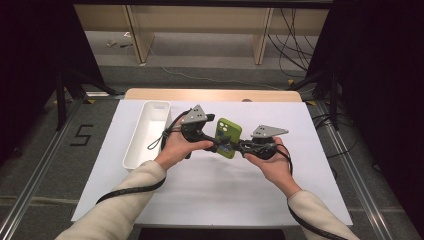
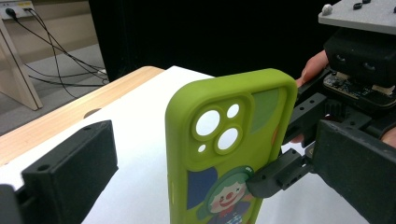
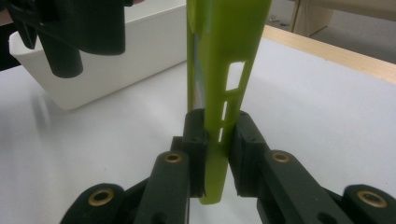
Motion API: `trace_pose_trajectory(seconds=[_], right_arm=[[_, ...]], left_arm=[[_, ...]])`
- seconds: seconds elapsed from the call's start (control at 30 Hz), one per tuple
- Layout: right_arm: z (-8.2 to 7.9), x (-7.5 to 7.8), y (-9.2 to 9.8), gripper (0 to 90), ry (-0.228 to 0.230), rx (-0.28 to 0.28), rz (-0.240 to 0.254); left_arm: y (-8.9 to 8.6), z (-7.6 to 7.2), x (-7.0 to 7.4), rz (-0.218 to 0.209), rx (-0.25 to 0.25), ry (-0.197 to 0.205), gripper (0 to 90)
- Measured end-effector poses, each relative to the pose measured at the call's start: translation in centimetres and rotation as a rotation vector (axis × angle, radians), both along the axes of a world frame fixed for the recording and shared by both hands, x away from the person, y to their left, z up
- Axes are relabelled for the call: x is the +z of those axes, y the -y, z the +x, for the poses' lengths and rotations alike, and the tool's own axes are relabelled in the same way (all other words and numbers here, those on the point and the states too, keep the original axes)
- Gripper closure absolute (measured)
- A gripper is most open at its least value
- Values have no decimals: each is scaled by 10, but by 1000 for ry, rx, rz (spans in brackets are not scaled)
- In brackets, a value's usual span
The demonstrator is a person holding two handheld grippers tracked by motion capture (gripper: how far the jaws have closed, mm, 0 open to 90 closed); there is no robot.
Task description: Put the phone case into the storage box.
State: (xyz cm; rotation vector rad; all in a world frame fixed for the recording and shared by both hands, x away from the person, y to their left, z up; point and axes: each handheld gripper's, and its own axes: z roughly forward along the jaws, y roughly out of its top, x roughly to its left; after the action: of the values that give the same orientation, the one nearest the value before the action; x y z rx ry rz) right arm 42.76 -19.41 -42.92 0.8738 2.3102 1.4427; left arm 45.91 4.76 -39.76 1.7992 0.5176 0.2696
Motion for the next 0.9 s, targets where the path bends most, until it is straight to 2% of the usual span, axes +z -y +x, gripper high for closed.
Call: trace_pose_trajectory(seconds=[0.33, 0.6, 0.9], right_arm=[[0, 0, -1, 786, 11, -28, -6], [0, 0, -2, 786, 11, -46, -9], [1, -2, -5, 786, 11, -75, -12]], left_arm=[[1, -4, 2, -12, 14, 7, 5], [1, -5, 6, -28, 33, 28, 20], [6, -8, 6, -30, 94, 44, 22]])
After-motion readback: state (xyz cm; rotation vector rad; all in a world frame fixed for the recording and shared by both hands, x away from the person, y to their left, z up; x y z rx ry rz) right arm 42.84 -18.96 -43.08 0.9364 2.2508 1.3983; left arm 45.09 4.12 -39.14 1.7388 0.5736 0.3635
